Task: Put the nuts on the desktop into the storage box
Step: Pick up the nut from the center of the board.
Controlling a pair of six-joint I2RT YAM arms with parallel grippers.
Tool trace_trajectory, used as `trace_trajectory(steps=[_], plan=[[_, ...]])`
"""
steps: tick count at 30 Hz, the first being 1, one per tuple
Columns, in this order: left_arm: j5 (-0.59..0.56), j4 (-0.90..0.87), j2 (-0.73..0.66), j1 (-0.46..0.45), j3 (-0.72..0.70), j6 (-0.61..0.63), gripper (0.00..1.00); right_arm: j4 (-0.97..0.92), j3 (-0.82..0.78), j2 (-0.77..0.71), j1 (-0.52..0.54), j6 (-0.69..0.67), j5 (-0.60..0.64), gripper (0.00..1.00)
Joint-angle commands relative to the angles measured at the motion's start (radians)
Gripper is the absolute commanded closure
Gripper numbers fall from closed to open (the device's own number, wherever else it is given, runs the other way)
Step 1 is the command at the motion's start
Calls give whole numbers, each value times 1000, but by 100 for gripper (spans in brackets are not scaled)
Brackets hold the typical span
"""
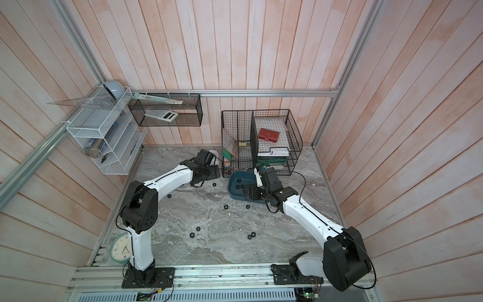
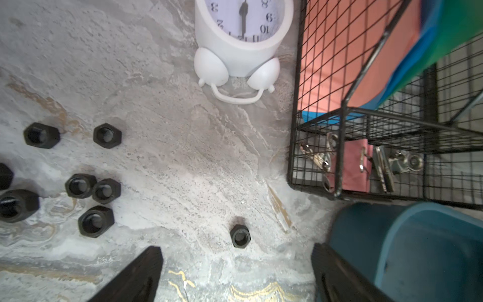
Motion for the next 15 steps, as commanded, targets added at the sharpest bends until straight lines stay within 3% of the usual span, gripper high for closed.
trace_trajectory(steps=[1,9,15], plan=[[2,-45,63,-2,45,-58,12,-3,28,3,5,-15,14,2],[4,-49,112,-2,61,-82,35,-6,16,-8,5,-16,28,2],[-6,-80,158,-10,102,-72,44,-8,15,-10,5,-17,32,2]])
